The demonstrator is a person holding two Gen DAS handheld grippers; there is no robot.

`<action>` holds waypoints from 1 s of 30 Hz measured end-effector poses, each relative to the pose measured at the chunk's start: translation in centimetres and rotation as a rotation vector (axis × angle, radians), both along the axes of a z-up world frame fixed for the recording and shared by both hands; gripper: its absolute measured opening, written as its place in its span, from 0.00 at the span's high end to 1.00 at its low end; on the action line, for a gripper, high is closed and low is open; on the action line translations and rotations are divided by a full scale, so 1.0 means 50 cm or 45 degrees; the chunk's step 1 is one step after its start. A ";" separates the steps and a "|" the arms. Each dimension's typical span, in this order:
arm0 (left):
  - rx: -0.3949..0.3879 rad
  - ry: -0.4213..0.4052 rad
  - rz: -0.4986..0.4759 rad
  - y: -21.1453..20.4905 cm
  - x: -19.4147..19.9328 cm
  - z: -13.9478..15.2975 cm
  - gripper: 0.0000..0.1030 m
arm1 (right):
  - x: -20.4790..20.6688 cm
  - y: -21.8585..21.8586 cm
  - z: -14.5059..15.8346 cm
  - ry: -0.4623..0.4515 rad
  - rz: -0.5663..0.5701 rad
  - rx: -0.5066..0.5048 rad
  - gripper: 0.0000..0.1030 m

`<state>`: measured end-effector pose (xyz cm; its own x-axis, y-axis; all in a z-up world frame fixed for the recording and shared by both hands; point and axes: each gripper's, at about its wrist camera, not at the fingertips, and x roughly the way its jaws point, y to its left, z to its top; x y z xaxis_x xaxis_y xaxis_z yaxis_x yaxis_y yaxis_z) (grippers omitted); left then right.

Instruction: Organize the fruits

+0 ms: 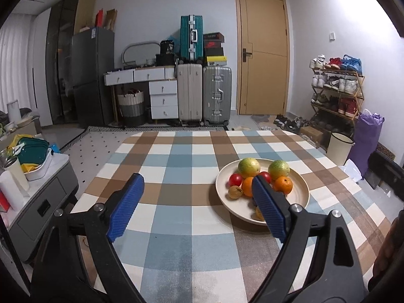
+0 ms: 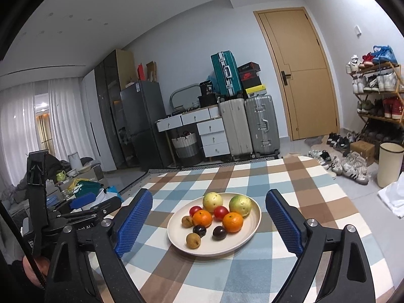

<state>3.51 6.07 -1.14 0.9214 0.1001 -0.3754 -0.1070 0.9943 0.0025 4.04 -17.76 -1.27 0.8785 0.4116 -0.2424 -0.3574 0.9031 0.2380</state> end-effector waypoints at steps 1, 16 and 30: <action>0.009 -0.020 0.009 -0.001 -0.006 0.000 0.16 | -0.004 0.006 -0.003 -0.005 -0.005 -0.026 0.07; 0.034 -0.121 -0.004 -0.006 -0.050 -0.029 0.02 | -0.036 0.027 -0.029 -0.051 -0.035 -0.094 0.06; 0.010 -0.129 -0.038 0.005 -0.035 -0.063 0.01 | -0.013 0.030 -0.072 0.036 -0.106 -0.148 0.02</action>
